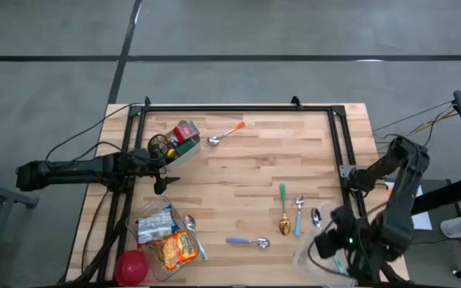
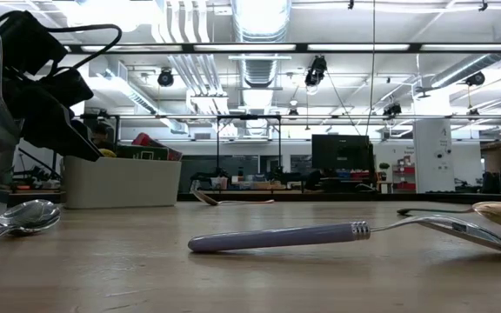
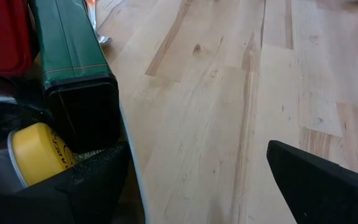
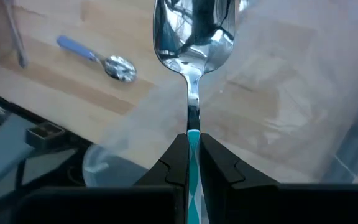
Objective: Pick & Place Food Item
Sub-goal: Put the white spoon into the white bin
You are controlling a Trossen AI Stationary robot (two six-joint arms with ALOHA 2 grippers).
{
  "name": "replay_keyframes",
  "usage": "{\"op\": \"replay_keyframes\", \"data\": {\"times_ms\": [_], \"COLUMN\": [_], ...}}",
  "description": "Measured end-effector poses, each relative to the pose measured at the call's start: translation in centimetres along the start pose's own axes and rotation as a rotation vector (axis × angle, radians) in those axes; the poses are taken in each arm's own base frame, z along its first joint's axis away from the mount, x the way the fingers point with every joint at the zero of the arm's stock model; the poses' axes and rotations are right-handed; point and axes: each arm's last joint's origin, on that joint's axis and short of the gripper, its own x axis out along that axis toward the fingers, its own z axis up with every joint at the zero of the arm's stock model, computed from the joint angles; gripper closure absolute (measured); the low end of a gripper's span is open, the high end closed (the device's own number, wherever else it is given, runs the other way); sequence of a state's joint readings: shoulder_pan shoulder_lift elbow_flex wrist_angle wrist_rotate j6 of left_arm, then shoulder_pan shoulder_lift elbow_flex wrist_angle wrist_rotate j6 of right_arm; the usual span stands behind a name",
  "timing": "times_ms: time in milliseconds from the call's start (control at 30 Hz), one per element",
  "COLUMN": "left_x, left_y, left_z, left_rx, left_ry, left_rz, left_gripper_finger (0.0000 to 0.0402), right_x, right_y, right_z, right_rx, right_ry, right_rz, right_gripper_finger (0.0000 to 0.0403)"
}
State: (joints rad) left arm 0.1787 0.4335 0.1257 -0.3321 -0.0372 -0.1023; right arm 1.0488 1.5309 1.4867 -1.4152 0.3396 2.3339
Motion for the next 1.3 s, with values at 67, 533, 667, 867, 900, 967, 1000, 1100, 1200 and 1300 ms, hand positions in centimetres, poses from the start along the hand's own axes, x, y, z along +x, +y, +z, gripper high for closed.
{"op": "replay_keyframes", "data": {"times_ms": [67, 533, 667, 867, 900, 967, 1000, 1100, 1200, 1300], "left_x": [0.0, 0.0, 0.0, 0.0, 0.0, 0.0, 0.0, 0.0, 0.0, 0.0], "left_y": [0.0, 0.0, 0.0, 0.0, 0.0, 0.0, 0.0, 0.0, 0.0, 0.0], "left_z": [0.0, 0.0, 0.0, 0.0, 0.0, 0.0, 0.0, 0.0, 0.0, 0.0], "left_rx": [0.0, 0.0, 0.0, 0.0, 0.0, 0.0, 0.0, 0.0, 0.0, 0.0], "left_ry": [0.0, 0.0, 0.0, 0.0, 0.0, 0.0, 0.0, 0.0, 0.0, 0.0], "left_rz": [0.0, 0.0, 0.0, 0.0, 0.0, 0.0, 0.0, 0.0, 0.0, 0.0], "left_gripper_finger": [0.0018, 0.0018, 0.0018, 0.0018, 0.0018, 0.0018, 0.0018, 0.0018, 0.0018, 0.0018], "right_x": [0.4, 3.9, 5.8, 7.7, 7.9, 8.2, 8.3, 8.4, 8.4, 8.5], "right_y": [0.1, 0.8, 0.8, 1.1, 1.1, 1.1, 1.0, 1.0, 1.0, 0.9], "right_z": [-1.0, -4.3, -5.2, -6.4, -6.5, -6.7, -6.8, -6.8, -6.8, -6.8], "right_rx": [-0.017, -0.033, -0.051, -0.056, -0.056, -0.056, -0.055, -0.055, -0.056, -0.057], "right_ry": [-0.005, -0.055, -0.1, -0.109, -0.106, -0.099, -0.095, -0.093, -0.094, -0.1], "right_rz": [-0.014, -0.251, -0.295, -0.315, -0.326, -0.343, -0.347, -0.354, -0.356, -0.36], "right_gripper_finger": [0.0388, 0.0388, 0.0388, 0.0388, 0.0388, 0.0388, 0.0388, 0.0388, 0.0375, 0.0344]}}
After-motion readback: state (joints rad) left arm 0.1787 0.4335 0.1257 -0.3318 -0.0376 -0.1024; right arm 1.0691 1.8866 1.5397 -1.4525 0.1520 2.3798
